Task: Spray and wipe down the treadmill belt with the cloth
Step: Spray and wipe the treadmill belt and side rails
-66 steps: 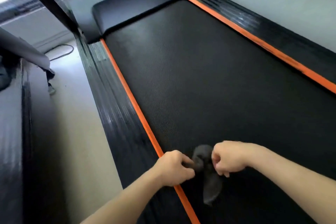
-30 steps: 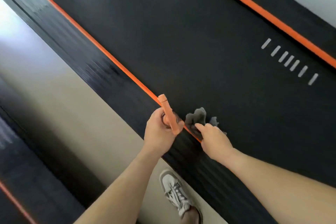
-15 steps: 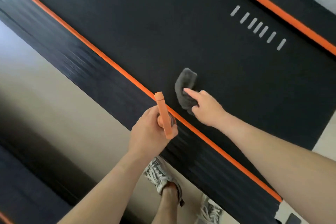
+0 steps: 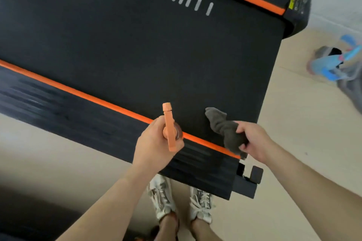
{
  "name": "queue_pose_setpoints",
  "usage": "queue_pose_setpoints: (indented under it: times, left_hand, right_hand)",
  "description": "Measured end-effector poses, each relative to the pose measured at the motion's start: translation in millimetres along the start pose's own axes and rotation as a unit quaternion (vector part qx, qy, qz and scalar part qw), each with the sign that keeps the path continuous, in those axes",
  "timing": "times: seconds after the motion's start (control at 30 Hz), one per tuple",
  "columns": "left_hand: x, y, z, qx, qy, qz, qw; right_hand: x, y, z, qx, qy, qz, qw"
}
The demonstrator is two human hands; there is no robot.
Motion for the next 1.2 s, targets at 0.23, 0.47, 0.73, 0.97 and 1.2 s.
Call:
queue_pose_setpoints:
  times: [0.23, 0.47, 0.73, 0.97, 1.2]
  left_hand:
    - [-25.1, 22.7, 22.5, -0.076, 0.003, 0.032, 0.997]
    - [-26.8, 26.4, 33.7, -0.092, -0.035, 0.025, 0.995]
    - [-44.9, 32.3, 36.6, -0.101, 0.000, -0.030, 0.994]
    - [-78.7, 32.9, 35.1, -0.102, 0.042, 0.015, 0.994]
    - [-101.4, 22.9, -20.7, 0.136, 0.206, 0.019, 0.969]
  right_hand:
    - [-74.8, -36.8, -4.1, 0.276, -0.032, -0.264, 0.924]
    - [2.9, 27.4, 21.1, 0.057, 0.227, -0.175, 0.956]
    - [-16.0, -31.5, 2.6, 0.132, 0.072, 0.165, 0.975]
    - [-49.9, -52.9, 19.6, 0.267, 0.000, -0.157, 0.951]
    - [89.6, 9.4, 62.0, 0.132, 0.102, -0.229, 0.959]
Point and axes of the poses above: each hand's wrist, its own z-axis towards the middle knuckle, its own x-axis out of the back of the hand, y = z × x, the point moved 4 cm from there along z, towards the middle knuckle
